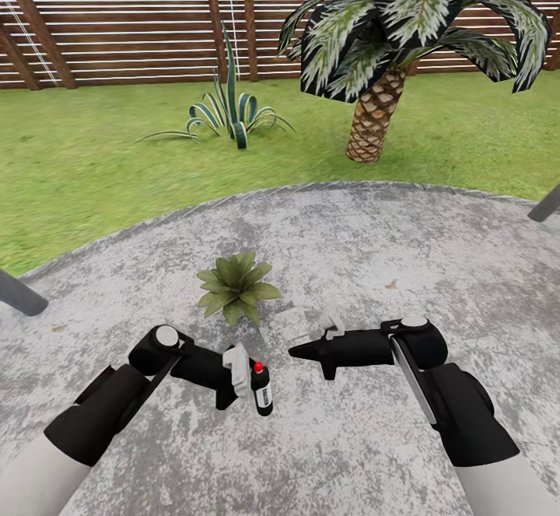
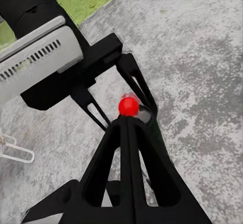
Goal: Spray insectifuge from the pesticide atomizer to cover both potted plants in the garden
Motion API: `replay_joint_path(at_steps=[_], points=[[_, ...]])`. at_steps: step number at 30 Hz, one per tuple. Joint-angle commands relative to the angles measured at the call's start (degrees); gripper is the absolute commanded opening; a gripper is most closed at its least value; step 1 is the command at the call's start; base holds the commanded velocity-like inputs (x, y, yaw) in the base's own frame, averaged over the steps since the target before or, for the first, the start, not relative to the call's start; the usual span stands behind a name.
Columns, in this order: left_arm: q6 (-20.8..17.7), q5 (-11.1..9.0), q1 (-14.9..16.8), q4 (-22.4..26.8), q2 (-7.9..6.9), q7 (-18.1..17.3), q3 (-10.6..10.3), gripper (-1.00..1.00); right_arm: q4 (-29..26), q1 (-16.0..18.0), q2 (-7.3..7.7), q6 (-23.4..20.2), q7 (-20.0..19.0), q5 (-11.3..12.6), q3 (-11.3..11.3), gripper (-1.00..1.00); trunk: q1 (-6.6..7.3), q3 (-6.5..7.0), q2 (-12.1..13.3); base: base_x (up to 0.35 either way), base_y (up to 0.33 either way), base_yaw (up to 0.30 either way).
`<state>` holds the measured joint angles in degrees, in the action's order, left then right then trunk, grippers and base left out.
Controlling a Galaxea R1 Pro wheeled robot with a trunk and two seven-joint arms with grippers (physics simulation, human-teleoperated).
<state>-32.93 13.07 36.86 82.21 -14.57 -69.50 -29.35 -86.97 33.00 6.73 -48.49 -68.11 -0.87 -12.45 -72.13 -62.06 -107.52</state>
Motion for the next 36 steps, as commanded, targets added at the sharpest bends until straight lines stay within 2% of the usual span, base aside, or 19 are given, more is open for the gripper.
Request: replay_joint_path(at_steps=[1,5,12,15,18,23,28,36], points=[[-0.56,0.42,0.05,0.1,-0.02,-0.27,-0.76,-1.0,-0.04,0.04,0.03,-0.38,-0.18,-0.09,-0.03,-1.0,0.01,-0.04,-0.02,0.0,0.0,0.0],[-0.62,1.21,0.13,0.14,-0.02,-0.28,-3.15,-1.0,-0.04,0.04,0.04,-0.38,-0.18,-0.09,-0.03,-1.0,0.01,-0.04,-0.02,0.0,0.0,0.0],[-0.82,1.28,1.39,0.08,0.05,-0.33,-3.83,-1.0,-0.04,0.04,0.04,-0.38,-0.18,-0.09,-0.09,-1.0,0.01,-0.04,-0.02,0.0,0.0,0.0],[-1.65,1.27,2.32,0.11,0.06,-0.47,-4.83,-1.0,-0.04,0.04,0.04,-0.35,-0.18,-0.09,-0.16,-1.0,0.01,-0.04,-0.02,0.0,0.0,0.0],[-2.98,1.29,3.32,0.08,0.04,-0.75,-6.76,-1.0,-0.04,0.04,0.08,-0.3,-0.18,-0.09,-0.13,-1.0,0.01,-0.04,-0.02,0.0,0.0,0.0],[-3.41,1.34,4.01,0.04,0.06,-1.1,-8.0,-1.0,-0.04,0.04,0.12,-0.23,-0.18,-0.09,-0.17,-1.0,0.01,-0.04,-0.02,0.0,0.0,0.0],[-3.57,1.35,4.09,-0.09,0.07,-1.16,-10.57,-1.0,-0.04,0.04,0.13,-0.2,-0.18,-0.11,-0.14,-1.0,0.01,-0.04,-0.02,0.0,0.0,0.0],[-5.34,1.35,4.89,-0.1,0.15,-1.16,-11.39,-1.0,0.0,0.04,0.07,-0.15,-0.18,-0.14,-0.27,-1.0,0.01,-0.04,-0.02,0.0,0.0,0.0]])
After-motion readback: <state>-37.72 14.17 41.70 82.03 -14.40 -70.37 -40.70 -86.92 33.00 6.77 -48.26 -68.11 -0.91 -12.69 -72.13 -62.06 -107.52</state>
